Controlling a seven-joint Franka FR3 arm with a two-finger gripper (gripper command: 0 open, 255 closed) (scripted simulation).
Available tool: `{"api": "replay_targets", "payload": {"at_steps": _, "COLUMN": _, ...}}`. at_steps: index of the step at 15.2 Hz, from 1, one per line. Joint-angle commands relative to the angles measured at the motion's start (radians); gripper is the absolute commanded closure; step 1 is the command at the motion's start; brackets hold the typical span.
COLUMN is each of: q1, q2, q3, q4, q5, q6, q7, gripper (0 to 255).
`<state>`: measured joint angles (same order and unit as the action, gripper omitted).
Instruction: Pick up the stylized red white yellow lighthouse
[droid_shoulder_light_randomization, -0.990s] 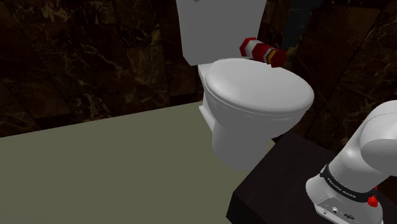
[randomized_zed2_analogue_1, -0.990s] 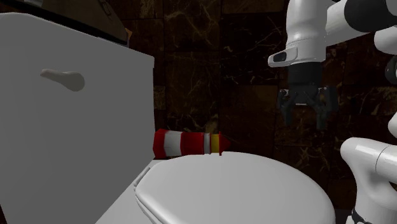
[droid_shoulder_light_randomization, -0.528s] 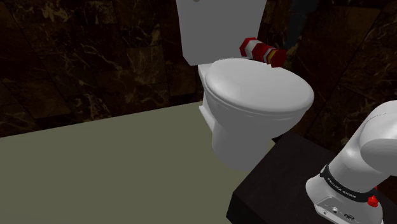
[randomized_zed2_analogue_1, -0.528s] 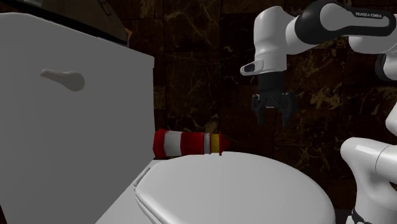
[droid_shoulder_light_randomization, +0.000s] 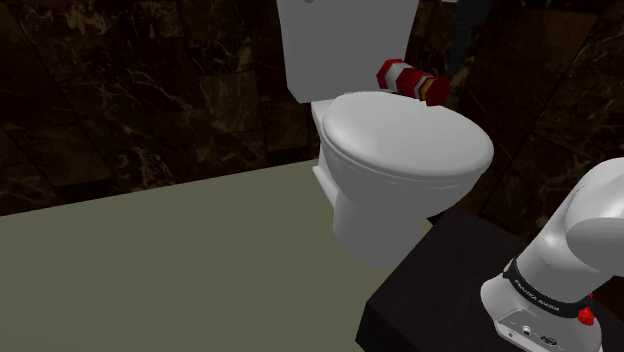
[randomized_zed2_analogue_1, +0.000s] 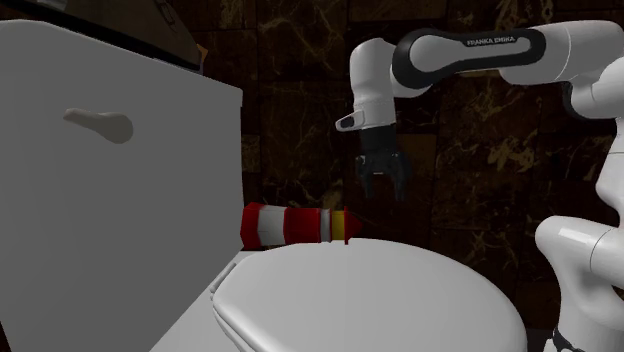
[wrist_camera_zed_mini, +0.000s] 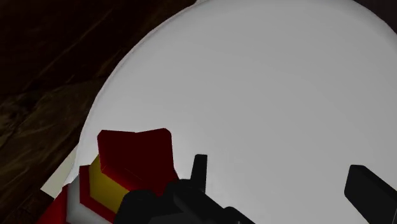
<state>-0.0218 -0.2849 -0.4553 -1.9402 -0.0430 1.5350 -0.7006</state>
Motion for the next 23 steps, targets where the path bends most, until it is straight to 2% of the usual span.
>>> {"api": "replay_targets", "payload": {"at_steps": 1, "q1": -0.004, "q2": 0.082, "q3": -0.043, "q4": 0.064, "q5": 0.013, "q6": -0.004, "q7": -0.080, "gripper": 0}}
{"api": "replay_targets", "payload": {"at_steps": 7, "q1": -0.054, "q2": 0.366, "q3": -0.137, "q4": 0.301, "q5": 0.103, "q6": -0.043, "q7": -0.311, "gripper": 0}}
{"api": "replay_targets", "payload": {"at_steps": 15, "q1": -0.055, "q2": 0.367, "q3": -0.132, "q4": 0.199, "q5": 0.104, "q6": 0.059, "q7": -0.315, "gripper": 0}}
{"api": "replay_targets", "payload": {"at_steps": 17, "q1": -0.055, "q2": 0.367, "q3": -0.132, "q4": 0.199, "q5": 0.104, "q6": 0.059, "q7": -0.315, "gripper": 0}}
{"api": "replay_targets", "payload": {"at_steps": 18, "q1": -0.055, "q2": 0.367, "q3": -0.132, "q4": 0.198, "q5": 0.104, "q6": 0.059, "q7": -0.315, "gripper": 255}}
{"api": "replay_targets", "payload": {"at_steps": 23, "q1": -0.054, "q2": 0.366, "q3": -0.132, "q4": 0.197, "q5": 0.103, "q6": 0.060, "q7": -0.314, "gripper": 255}}
